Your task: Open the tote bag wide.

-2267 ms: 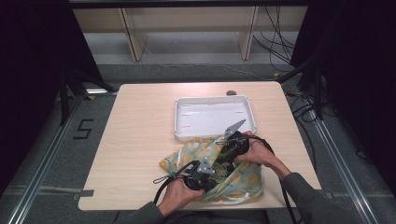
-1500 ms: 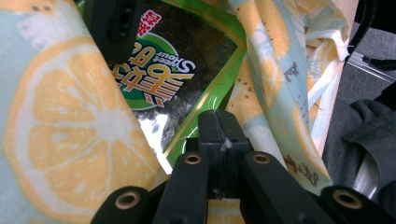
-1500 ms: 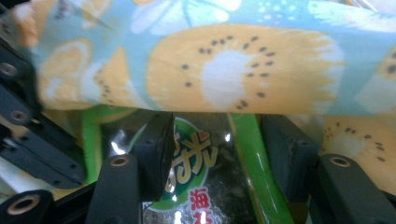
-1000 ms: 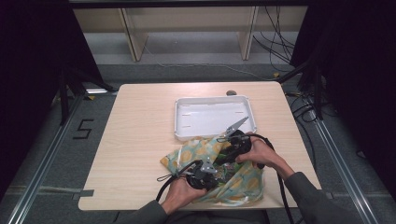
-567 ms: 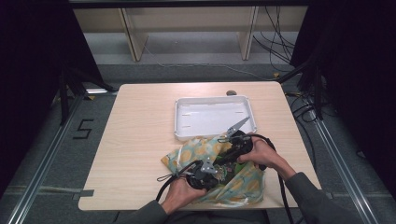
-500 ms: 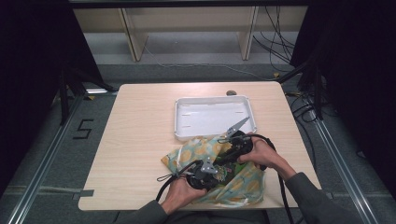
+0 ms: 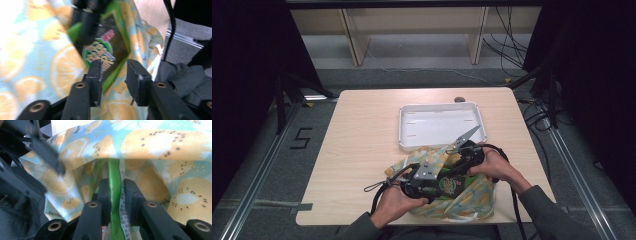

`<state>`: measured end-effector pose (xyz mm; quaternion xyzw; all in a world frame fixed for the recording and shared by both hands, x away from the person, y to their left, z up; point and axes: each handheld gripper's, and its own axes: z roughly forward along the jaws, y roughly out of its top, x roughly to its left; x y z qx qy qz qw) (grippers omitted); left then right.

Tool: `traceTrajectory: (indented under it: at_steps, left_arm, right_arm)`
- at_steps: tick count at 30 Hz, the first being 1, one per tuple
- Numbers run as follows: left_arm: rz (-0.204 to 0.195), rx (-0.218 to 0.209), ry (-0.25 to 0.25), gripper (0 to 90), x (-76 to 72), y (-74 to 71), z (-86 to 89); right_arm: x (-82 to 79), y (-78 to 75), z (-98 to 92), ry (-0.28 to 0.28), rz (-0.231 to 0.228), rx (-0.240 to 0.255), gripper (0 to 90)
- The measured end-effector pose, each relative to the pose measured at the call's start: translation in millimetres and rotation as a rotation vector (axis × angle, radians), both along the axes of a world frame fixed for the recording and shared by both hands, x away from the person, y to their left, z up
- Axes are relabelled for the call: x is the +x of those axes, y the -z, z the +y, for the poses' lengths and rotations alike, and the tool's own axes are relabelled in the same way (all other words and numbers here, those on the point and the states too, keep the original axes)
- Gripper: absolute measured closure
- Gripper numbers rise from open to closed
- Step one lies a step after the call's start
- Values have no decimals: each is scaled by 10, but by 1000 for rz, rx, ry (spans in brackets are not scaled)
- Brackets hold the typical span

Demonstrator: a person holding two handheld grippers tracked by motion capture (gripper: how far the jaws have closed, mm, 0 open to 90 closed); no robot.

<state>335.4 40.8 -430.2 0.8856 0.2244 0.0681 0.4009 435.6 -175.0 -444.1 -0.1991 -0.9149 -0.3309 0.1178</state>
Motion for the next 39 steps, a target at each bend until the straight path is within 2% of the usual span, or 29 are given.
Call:
traceTrajectory:
  at_steps: [1, 2, 5, 7, 11, 12, 13, 14, 15, 16, 18, 20, 22, 25, 26, 30, 31, 32, 36, 38, 39]
  left_arm:
    - [-8, -4, -14, 620, 9, -38, 24]
    - [-27, -12, -27, 613, 18, -68, 38]
    - [-46, -28, -39, 610, 44, -135, 83]
    - [-52, -27, -64, 600, 63, -145, 102]
    - [-52, 4, -95, 559, 144, -72, 105]
    - [-39, 7, -108, 551, 156, -49, 96]
    - [-50, 15, -103, 543, 179, -36, 93]
    - [-39, 18, -117, 538, 198, -16, 80]
    - [-47, 19, -122, 538, 226, -7, 70]
    - [-44, 12, -123, 556, 244, 4, 55]
    - [-65, 35, -96, 637, 285, 20, 38]
    - [-92, 67, -78, 772, 323, 47, 34]
    - [-103, 90, -80, 873, 348, 58, 60]
    - [-111, 76, -97, 897, 380, 35, 117]
    - [-109, 73, -101, 897, 399, 21, 141]
    - [-114, 61, -132, 897, 460, -9, 234]
    - [-117, 62, -140, 897, 473, -8, 249]
    - [-116, 64, -148, 897, 493, -1, 269]
    - [-93, 82, -167, 896, 563, 90, 324]
    - [-74, 85, -169, 896, 590, 137, 340]
    - [-64, 83, -171, 895, 599, 153, 343]
  right_arm:
    - [-1, -4, -4, 11, -25, -7, 776]
    - [-5, -5, -5, 11, -17, -6, 776]
    - [-1, -17, -19, 17, -23, -6, 775]
    - [-5, -16, -19, 19, -18, 2, 775]
    - [-5, -22, -21, 18, -29, -2, 775]
    - [-11, -29, -17, 21, -28, -3, 775]
    - [-16, -34, -13, 22, -27, -5, 775]
    - [-14, -31, -9, 18, -35, -1, 775]
    - [-31, -41, 2, 24, -25, -5, 775]
    - [-33, -41, 8, 17, -32, -2, 775]
    - [-41, -47, 21, 19, -42, -1, 775]
    - [-51, -61, 34, 17, -47, -12, 775]
    - [-51, -62, 37, 18, -52, -15, 775]
    - [-51, -57, 29, 21, -52, -16, 775]
    - [-53, -58, 25, 17, -32, -13, 775]
    - [-48, -60, 16, -4, -60, -4, 775]
    - [-65, -68, 15, 9, -74, -9, 775]
    - [-65, -70, 12, -1, -65, -4, 775]
    - [-88, -102, -13, 1, -93, -7, 775]
    - [-98, -122, -31, 12, -94, -2, 775]
    - [-91, -130, -42, -3, -78, 10, 775]
